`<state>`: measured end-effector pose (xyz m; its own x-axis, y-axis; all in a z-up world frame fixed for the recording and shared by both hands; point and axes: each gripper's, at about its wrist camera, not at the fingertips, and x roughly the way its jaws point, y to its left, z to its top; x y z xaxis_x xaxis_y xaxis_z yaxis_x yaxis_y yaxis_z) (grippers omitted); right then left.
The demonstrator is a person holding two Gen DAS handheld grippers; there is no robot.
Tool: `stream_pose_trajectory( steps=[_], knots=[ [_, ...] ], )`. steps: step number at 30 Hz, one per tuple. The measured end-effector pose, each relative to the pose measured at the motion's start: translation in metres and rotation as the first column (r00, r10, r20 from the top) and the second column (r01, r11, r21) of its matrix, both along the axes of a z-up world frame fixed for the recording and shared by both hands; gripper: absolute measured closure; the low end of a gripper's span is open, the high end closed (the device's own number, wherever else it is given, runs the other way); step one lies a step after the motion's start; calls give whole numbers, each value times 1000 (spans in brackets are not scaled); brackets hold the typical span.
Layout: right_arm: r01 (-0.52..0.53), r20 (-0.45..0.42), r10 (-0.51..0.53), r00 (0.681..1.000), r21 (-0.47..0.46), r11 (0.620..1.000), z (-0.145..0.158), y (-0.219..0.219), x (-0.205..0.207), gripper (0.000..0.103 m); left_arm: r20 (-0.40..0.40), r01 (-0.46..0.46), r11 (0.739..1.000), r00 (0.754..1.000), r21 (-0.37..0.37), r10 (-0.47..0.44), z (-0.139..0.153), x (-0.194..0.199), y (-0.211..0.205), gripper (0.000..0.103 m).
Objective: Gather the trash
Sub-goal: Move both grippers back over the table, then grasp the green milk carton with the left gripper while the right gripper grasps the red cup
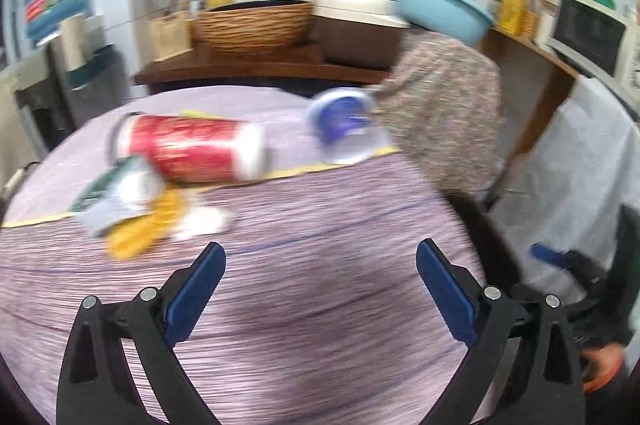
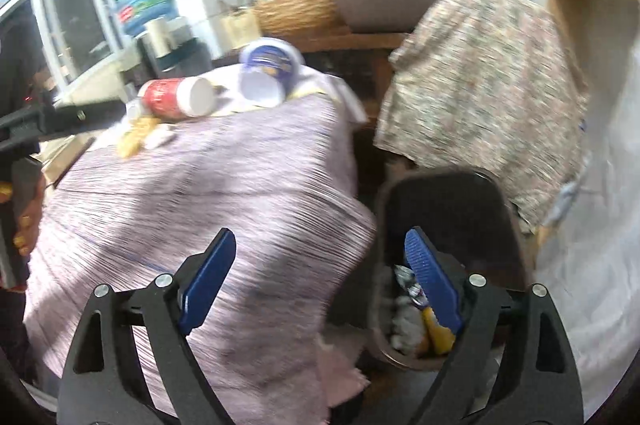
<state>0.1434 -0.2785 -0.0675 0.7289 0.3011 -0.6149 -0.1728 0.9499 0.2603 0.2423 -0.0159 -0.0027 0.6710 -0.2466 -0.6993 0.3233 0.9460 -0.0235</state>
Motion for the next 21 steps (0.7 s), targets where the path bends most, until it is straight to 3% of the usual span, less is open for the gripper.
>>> stream_pose_trajectory(
  steps=[10,13,17,21],
  knots=[
    [-95,9,96,995,-25,995,14,51,18,15,123,-79,978,991,193,55,-3,30,123,7],
    [-103,4,104,995,-33,994,14,60,21,15,106,-110,972,990,207,90,-6,49,148,9],
    [-104,-11,104,995,-48,993,13,69,27,15,85,-92,975,993,201,77,-13,66,165,13],
    [-101,-23,100,995,-65,993,12,78,31,15,83,-33,962,996,273,10,-22,74,159,18]
  ],
)
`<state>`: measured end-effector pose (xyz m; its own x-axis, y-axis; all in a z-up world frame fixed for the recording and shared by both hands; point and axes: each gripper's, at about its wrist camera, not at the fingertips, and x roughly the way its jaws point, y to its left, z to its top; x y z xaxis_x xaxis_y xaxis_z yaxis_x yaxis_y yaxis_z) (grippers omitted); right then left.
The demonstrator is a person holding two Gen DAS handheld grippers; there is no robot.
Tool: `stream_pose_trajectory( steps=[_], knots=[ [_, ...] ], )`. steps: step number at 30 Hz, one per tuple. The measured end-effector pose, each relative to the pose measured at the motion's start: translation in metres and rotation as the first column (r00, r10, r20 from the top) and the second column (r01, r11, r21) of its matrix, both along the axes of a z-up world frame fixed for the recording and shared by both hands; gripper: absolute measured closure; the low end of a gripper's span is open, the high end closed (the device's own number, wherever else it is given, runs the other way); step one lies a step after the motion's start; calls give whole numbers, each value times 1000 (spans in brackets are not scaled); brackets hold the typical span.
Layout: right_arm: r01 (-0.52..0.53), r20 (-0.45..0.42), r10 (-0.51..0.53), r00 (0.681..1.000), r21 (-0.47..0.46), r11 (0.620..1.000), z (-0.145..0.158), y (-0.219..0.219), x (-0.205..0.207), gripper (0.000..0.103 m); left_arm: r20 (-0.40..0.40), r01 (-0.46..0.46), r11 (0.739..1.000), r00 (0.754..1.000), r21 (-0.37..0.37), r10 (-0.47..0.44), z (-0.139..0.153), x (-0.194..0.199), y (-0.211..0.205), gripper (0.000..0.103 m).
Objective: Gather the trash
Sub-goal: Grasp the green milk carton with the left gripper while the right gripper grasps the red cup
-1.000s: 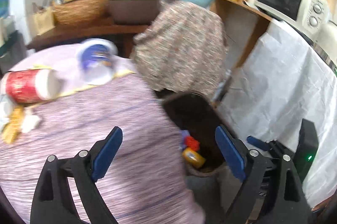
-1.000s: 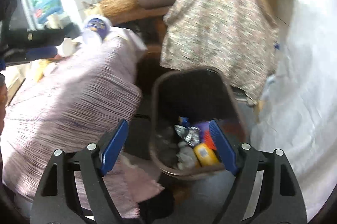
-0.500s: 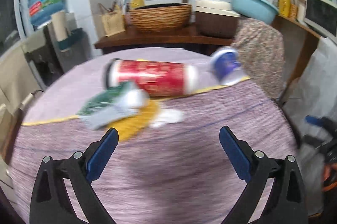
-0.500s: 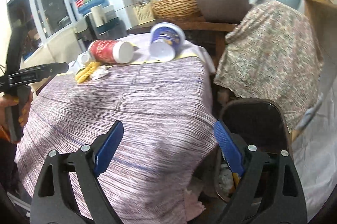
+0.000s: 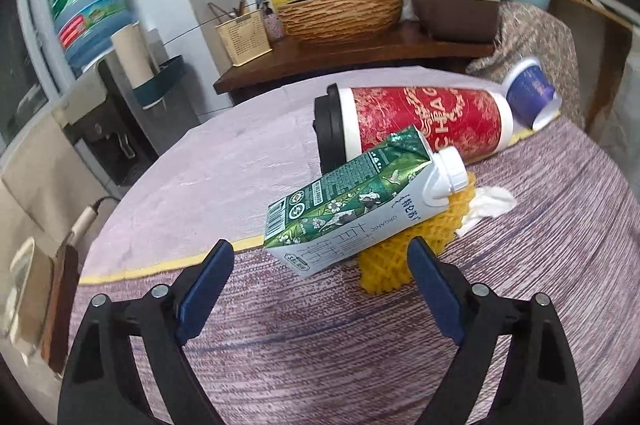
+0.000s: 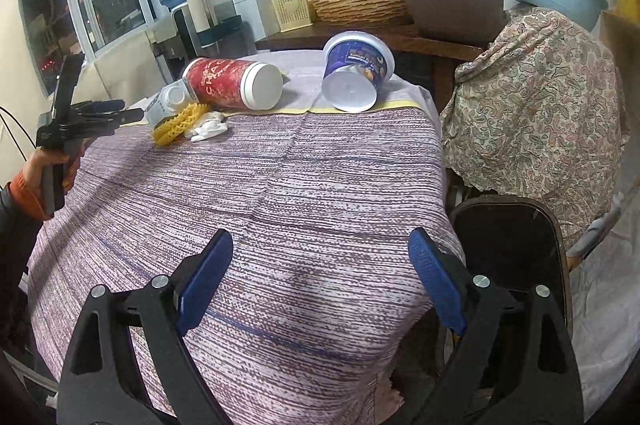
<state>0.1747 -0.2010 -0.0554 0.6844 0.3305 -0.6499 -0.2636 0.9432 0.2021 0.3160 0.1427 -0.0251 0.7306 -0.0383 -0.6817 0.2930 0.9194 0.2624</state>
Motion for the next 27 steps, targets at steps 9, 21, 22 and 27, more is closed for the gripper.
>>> stream_pose_trajectory(
  steps=[9,21,22,27],
  knots=[
    [-11,0,11,1000,-32,999,9,20,11,15,-23,99,991,995,90,-97,-13,19,-6,25],
    [-255,47,255,966,-11,967,43,108,55,15,-51,224,966,974,131,-220,-20,27,-15,25],
    [-268,55,268,962,-13,963,46,116,56,15,-57,257,951,966,175,-251,-22,28,-19,25],
    [-278,46,278,959,-7,960,37,126,54,15,-87,322,902,947,287,-310,-30,33,-27,25]
  ],
)
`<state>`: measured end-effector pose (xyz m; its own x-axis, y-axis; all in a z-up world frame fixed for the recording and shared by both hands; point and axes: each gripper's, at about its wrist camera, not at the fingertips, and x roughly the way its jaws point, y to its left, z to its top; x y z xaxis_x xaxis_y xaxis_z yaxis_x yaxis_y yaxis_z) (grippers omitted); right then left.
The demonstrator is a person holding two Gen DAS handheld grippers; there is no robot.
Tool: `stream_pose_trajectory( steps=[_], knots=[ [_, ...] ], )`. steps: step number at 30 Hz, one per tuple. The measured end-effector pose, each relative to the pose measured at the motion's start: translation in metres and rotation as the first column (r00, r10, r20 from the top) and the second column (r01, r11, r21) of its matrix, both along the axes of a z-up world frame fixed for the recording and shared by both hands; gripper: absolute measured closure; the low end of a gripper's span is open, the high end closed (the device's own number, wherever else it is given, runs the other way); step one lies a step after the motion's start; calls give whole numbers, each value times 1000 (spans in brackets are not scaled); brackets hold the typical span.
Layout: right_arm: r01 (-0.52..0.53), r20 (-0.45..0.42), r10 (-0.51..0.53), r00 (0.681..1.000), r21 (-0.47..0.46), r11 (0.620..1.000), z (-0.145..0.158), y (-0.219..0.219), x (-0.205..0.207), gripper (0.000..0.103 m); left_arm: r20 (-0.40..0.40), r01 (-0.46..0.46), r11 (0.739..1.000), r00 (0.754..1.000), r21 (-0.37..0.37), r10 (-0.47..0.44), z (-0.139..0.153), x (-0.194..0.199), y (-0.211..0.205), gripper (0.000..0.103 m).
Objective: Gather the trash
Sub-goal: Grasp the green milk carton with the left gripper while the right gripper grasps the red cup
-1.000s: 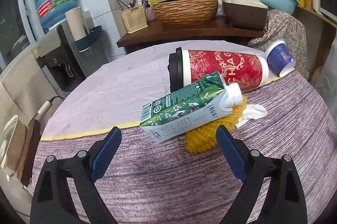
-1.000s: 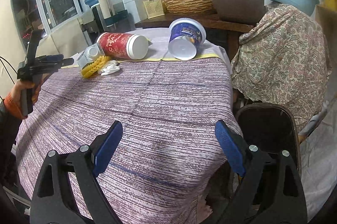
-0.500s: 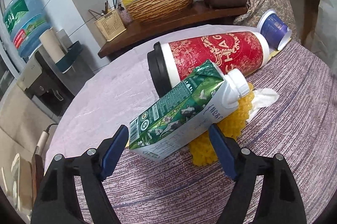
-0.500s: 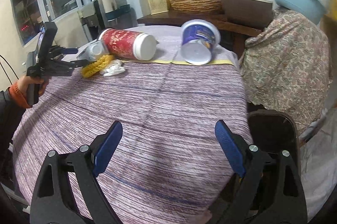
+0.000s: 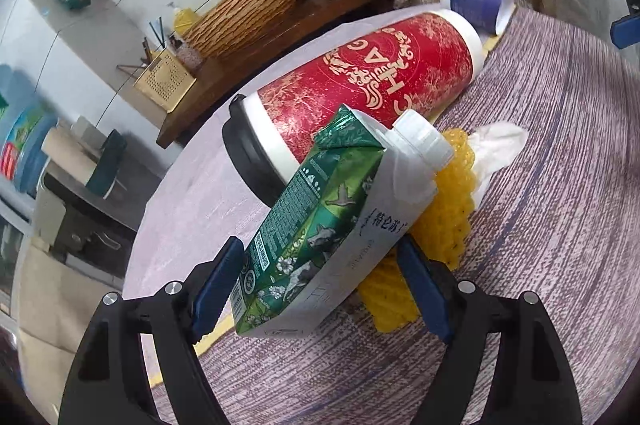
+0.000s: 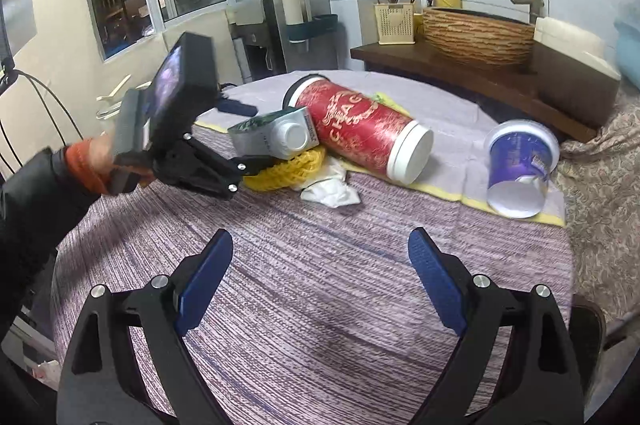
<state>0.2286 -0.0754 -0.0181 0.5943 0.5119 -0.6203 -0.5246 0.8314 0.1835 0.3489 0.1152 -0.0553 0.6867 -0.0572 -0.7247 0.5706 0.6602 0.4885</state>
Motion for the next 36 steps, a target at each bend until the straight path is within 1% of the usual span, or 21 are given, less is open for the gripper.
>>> stream_pose_trajectory(
  steps=[5,7,11,14,16,17,19,21,23,24,25,26,27,28,29,30,31,33,35,36],
  knots=[
    [31,-33,-32,999,-31,999,-14,-4,6,15,19,1,1000,1000,17,-2,0,-2,-1,30],
    [30,-32,-30,999,-26,999,-13,-3,8,15,38,-1,1000,999,17,1,0,-7,-1,36],
    [6,-29,-6,1000,-2,1000,-7,6,13,15,69,-18,1000,997,0,18,1,-15,2,40],
    [-5,-24,5,1000,4,1000,-7,15,18,15,80,-8,1000,997,-11,9,3,-19,3,43],
    [-5,-24,5,1000,-5,1000,-7,19,23,15,88,-1,1000,996,-7,2,5,-26,4,46],
    [-7,-14,6,1000,-24,1000,-7,21,25,15,88,4,1000,996,-11,-3,7,-28,4,47],
    [-7,15,8,1000,-66,998,-4,25,31,15,79,7,999,997,-34,-5,11,-35,6,50],
    [-7,24,9,1000,-90,996,2,28,44,15,65,-4,997,998,-81,9,18,-41,12,52],
    [-2,39,7,999,-118,993,9,33,60,15,37,-45,989,998,-139,50,23,-45,21,54],
    [-9,45,16,999,-138,990,11,38,69,15,15,-74,981,997,-178,78,26,-47,28,55],
    [-17,51,25,998,-160,987,13,44,77,15,3,-93,975,995,-204,95,27,-50,32,65],
    [-24,62,36,997,-184,983,15,50,84,15,-6,-115,963,993,-245,117,30,-55,39,78],
    [-32,73,48,996,-209,977,16,57,91,15,-26,-144,948,989,-284,143,34,-58,46,95],
    [-41,84,64,994,-246,968,17,66,101,15,-52,-183,932,983,-314,176,37,-59,53,99],
    [-41,94,69,993,-269,962,18,72,106,15,-69,-205,918,979,-340,193,38,-60,58,99],
    [-43,104,76,992,-290,956,19,79,113,15,-65,-216,912,976,-347,207,38,-61,61,99],
    [-56,102,92,990,-311,949,18,88,121,15,-46,-221,915,975,-339,219,37,-61,62,99],
    [-64,88,100,991,-351,934,15,100,134,15,-31,-227,920,973,-320,229,35,-59,61,98],
    [-64,84,102,991,-372,926,13,107,141,15,-33,-260,914,964,-313,263,37,-50,61,84],
    [-63,86,102,991,-375,925,13,107,142,15,-40,-264,908,963,-327,265,39,-45,62,58]
  ],
)
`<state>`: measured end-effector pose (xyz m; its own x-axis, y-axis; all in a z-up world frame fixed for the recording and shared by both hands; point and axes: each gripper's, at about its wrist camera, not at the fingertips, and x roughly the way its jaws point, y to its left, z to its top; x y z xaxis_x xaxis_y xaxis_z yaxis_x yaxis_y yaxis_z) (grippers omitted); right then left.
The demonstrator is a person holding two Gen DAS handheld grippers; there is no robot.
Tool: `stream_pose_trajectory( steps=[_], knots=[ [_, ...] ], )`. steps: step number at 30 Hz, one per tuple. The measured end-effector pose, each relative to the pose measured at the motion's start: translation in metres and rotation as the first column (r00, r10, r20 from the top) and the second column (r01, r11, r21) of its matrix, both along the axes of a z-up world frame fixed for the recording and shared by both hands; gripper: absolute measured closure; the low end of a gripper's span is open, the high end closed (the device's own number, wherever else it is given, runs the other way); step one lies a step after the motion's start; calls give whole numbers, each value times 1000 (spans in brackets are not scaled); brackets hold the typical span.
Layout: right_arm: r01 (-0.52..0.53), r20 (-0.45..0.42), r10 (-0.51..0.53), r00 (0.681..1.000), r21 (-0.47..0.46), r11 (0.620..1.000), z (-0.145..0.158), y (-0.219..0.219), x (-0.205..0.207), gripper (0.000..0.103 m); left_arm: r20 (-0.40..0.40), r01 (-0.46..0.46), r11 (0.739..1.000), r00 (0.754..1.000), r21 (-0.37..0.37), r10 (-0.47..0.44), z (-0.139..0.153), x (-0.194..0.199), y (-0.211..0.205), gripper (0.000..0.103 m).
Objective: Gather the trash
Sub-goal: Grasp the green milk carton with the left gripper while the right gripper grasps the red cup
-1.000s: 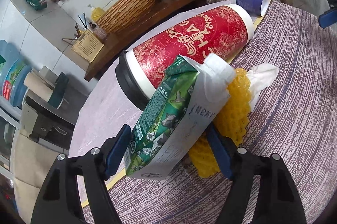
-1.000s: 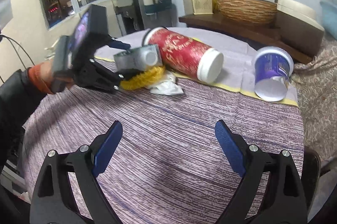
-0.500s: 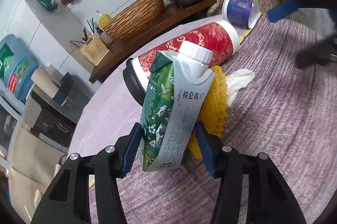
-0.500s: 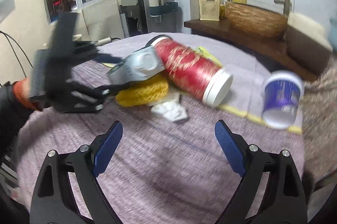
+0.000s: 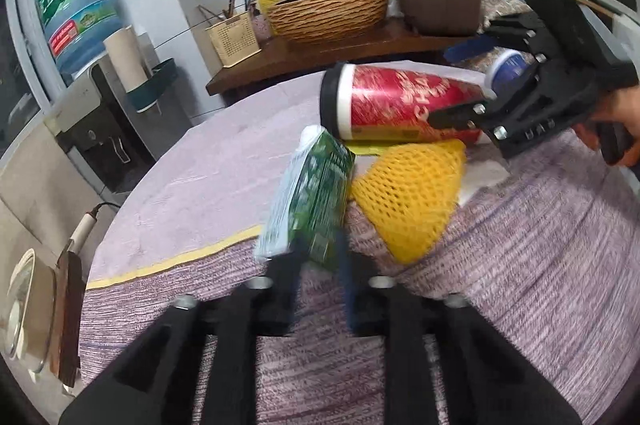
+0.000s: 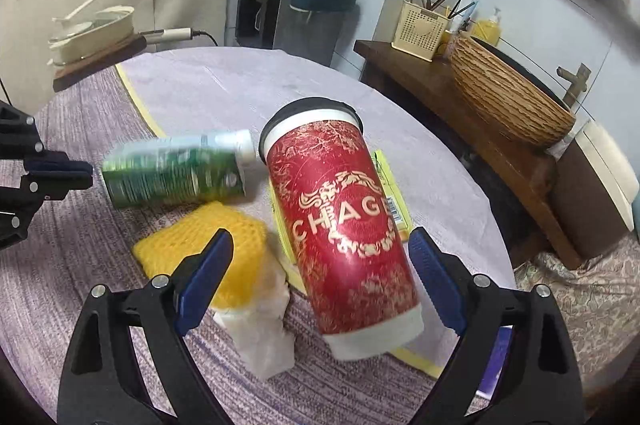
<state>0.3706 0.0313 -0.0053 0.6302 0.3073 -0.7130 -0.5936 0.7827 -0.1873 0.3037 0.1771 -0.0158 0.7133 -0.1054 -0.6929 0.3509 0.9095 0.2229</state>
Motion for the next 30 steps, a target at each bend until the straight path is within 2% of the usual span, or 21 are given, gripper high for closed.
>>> stream_pose_trajectory(
  steps=[1,3,5,7,11,13,16,17,19,20,23,25,30],
  knots=[
    [3,5,-3,1000,0,1000,1,-1,0,15,0,-1,1000,1000,-15,1,3,3,1,33],
    [4,0,-4,1000,15,1000,4,-5,1,15,13,-9,1000,1000,-12,9,11,16,-2,21],
    [4,-12,-3,1000,20,1000,6,-8,5,15,-23,-14,1000,1000,27,15,12,36,-6,21],
    [-9,-28,10,1000,17,1000,8,-5,10,15,-119,10,999,993,47,-4,5,53,-9,21],
    [-51,-127,49,991,-6,999,2,13,30,15,-234,27,985,972,173,14,-24,90,-22,22],
    [-46,-149,41,988,-30,998,-3,21,40,15,-287,24,987,958,161,24,-34,102,-20,23],
    [-79,-207,73,976,-24,997,-9,34,55,15,-359,-1,996,933,87,33,-44,116,-12,25],
    [-90,-211,79,974,-42,995,-12,41,60,15,-369,-5,997,929,78,33,-46,118,-11,26],
    [-101,-219,81,972,-83,991,-18,49,67,15,-376,-8,998,926,70,33,-50,122,-10,40],
    [-105,-229,79,970,-104,989,-22,54,72,15,-381,-13,998,924,58,34,-52,124,-8,43],
    [-112,-269,72,960,-139,984,-34,59,84,15,-382,-17,1000,924,26,26,-50,126,-5,44],
    [-121,-286,71,955,-161,980,-42,62,88,20,-376,-21,1000,926,22,28,-49,126,-3,45],
    [-123,-270,80,960,-148,981,-42,60,81,24,-332,-40,999,942,11,42,-43,120,-2,46]
  ],
)
